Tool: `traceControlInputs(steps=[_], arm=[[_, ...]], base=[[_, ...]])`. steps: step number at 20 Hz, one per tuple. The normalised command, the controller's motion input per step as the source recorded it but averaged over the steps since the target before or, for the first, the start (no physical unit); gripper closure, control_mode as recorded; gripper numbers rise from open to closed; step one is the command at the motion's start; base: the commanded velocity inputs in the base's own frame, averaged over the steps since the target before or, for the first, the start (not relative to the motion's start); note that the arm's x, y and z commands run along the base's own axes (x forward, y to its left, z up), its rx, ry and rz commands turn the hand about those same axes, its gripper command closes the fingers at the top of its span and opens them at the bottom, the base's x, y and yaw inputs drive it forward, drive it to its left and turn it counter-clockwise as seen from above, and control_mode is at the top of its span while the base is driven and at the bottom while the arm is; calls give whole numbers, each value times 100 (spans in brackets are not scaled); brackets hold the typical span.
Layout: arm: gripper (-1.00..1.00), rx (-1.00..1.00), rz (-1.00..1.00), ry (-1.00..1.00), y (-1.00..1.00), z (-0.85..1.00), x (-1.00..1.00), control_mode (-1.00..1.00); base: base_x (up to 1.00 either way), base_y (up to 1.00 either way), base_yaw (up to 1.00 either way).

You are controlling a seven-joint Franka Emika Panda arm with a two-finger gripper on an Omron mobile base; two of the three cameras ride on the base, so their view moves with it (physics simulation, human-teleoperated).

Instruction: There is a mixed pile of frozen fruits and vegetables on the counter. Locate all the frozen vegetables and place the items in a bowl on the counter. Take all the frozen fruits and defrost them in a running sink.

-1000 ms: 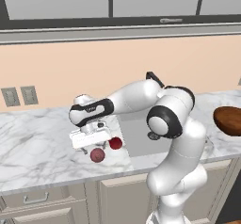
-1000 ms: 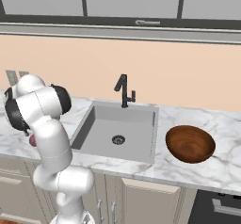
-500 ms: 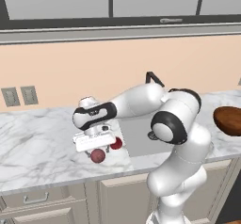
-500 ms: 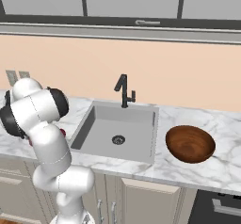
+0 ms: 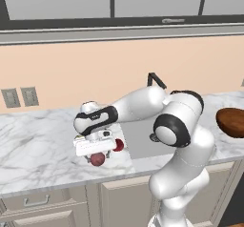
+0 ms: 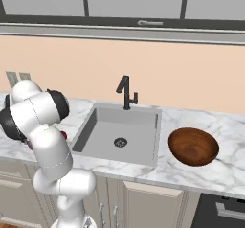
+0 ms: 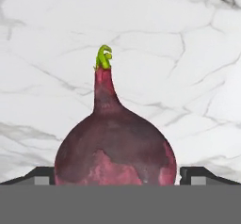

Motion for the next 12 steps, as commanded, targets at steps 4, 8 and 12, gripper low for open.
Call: traceControlInputs(steps=[4, 8, 12], arm=[[100, 3, 3, 1, 0, -23, 0, -100], [100, 0, 0, 1, -2, -5, -1, -100], [100, -2, -1, 0, -20, 11, 0, -100]], base=[[0, 0, 0], [0, 0, 0], [0, 0, 0]])
